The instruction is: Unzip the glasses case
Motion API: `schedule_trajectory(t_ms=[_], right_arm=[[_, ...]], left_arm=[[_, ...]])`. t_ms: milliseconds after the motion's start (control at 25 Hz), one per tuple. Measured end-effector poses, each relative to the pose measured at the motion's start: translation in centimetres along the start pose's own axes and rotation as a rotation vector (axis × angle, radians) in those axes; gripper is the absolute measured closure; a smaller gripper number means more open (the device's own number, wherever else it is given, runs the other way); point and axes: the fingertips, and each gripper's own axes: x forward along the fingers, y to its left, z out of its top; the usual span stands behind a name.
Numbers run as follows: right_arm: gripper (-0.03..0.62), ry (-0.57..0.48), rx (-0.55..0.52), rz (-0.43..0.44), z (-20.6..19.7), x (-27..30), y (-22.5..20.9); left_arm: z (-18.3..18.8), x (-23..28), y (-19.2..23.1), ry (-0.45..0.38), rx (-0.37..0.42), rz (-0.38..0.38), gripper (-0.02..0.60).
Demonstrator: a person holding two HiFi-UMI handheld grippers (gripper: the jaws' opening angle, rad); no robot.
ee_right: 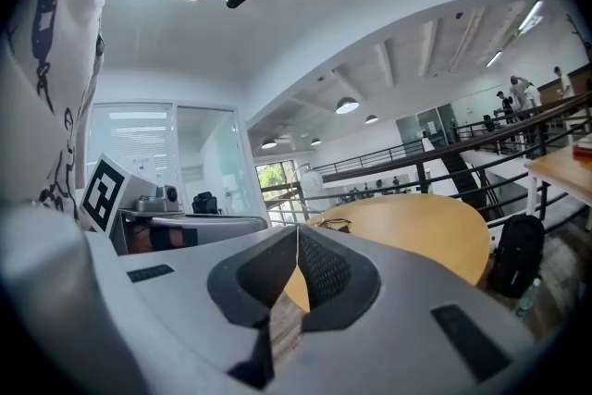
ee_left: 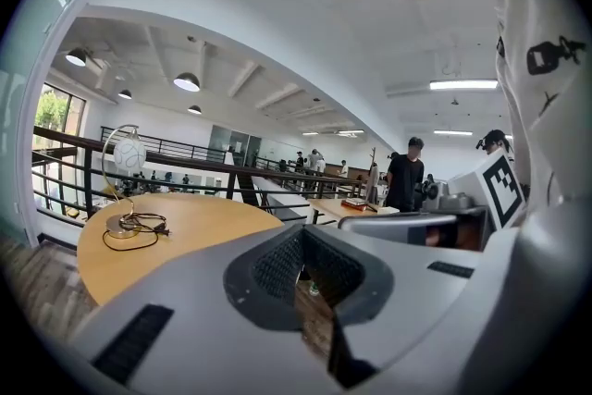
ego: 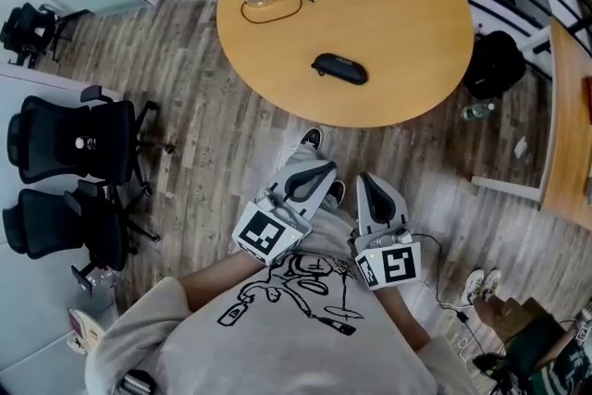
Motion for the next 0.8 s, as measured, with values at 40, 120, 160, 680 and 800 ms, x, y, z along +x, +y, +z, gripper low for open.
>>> schedule_trajectory(t_ms=[40, 120, 160, 680, 800], right_arm=[[0.571, 0.001, -0.005, 0.004, 0.0, 0.4, 0.1], [0.571, 0.005, -0.011, 0.009, 0.2, 1.3, 0.1], [0.571, 0.007, -0.013, 0.011, 0.2, 1.9, 0.1], [0.571, 0.043, -0.082, -0.003, 3.6, 14.6, -3.6], [0.571, 0.03, -0.097, -0.019, 5.4, 18.0, -4.5]], left_arm=[[0.1, 0.0, 0.3, -0.003, -0.002, 0.001, 0.574], [0.3, 0.2, 1.4, -0.004, -0.006, 0.01, 0.574], [0.3, 0.3, 2.1, -0.002, -0.006, 0.017, 0.574], [4.0, 5.3, 14.4, -0.038, -0.035, 0.027, 0.574], [5.9, 6.6, 17.7, -0.065, -0.027, 0.019, 0.574]])
